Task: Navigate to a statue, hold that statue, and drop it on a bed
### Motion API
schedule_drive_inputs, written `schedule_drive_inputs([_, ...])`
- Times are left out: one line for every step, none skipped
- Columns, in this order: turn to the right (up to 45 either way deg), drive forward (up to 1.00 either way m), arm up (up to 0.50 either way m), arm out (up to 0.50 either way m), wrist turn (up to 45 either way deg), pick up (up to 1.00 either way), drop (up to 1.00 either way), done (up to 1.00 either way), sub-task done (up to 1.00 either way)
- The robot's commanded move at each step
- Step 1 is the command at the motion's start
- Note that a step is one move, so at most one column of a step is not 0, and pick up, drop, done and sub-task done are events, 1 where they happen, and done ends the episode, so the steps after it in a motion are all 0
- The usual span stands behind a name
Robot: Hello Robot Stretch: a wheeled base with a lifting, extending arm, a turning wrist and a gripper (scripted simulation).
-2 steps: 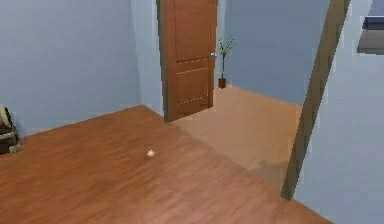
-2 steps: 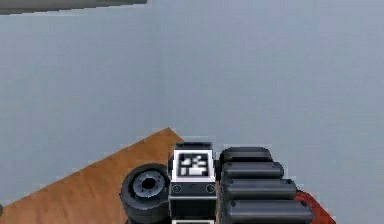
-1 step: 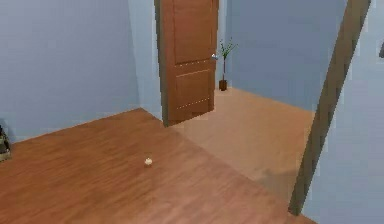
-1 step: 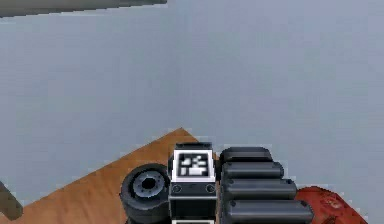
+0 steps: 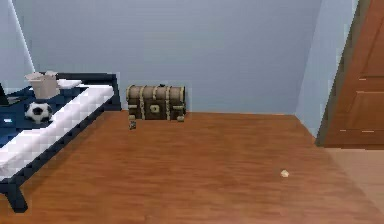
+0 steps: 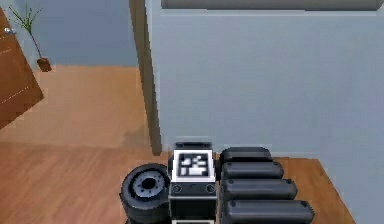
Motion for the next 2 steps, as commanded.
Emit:
schedule_drive_inputs([-15.0, 0.00, 0.00, 0.00, 0.0, 0.00, 0.00, 0.00, 0.00])
schedule_drive_inputs([0.0, 1.00, 0.00, 0.00, 0.0, 0.00, 0.00, 0.00, 0.00])
